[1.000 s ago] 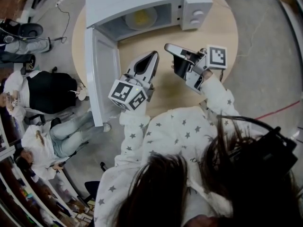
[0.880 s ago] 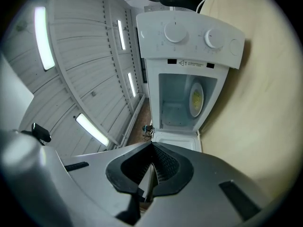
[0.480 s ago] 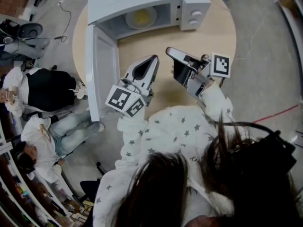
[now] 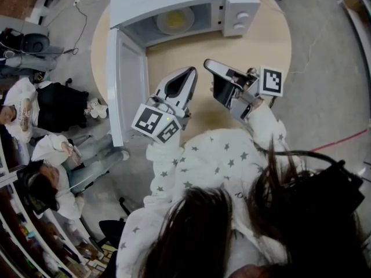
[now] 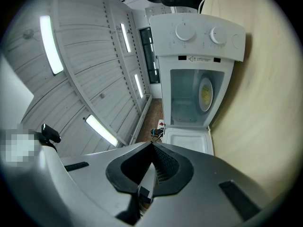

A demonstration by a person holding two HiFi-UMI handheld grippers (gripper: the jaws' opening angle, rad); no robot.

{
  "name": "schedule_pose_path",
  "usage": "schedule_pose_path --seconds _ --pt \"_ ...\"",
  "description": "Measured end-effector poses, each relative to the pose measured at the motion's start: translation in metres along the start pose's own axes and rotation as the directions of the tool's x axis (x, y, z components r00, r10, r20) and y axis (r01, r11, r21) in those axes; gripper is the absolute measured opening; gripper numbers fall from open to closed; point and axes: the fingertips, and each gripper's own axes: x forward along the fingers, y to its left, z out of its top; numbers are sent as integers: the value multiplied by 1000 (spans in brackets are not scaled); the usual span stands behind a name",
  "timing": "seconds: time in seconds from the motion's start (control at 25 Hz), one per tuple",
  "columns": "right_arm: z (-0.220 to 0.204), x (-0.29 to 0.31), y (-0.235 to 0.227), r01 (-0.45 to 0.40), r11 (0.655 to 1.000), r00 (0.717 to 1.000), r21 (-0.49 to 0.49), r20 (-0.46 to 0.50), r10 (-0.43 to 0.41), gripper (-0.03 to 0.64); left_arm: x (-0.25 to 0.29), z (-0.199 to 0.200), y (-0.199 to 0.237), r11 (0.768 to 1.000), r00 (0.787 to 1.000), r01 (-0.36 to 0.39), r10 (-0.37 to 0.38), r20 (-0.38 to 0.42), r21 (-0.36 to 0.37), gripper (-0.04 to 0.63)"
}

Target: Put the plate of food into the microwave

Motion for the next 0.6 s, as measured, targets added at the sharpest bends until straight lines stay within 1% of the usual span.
schedule_pose_path --seconds 0.6 --pt "0 0 -6 1 1000 1000 8 -5 -1 6 1 -3 3 1000 1000 -6 6 1 -1 2"
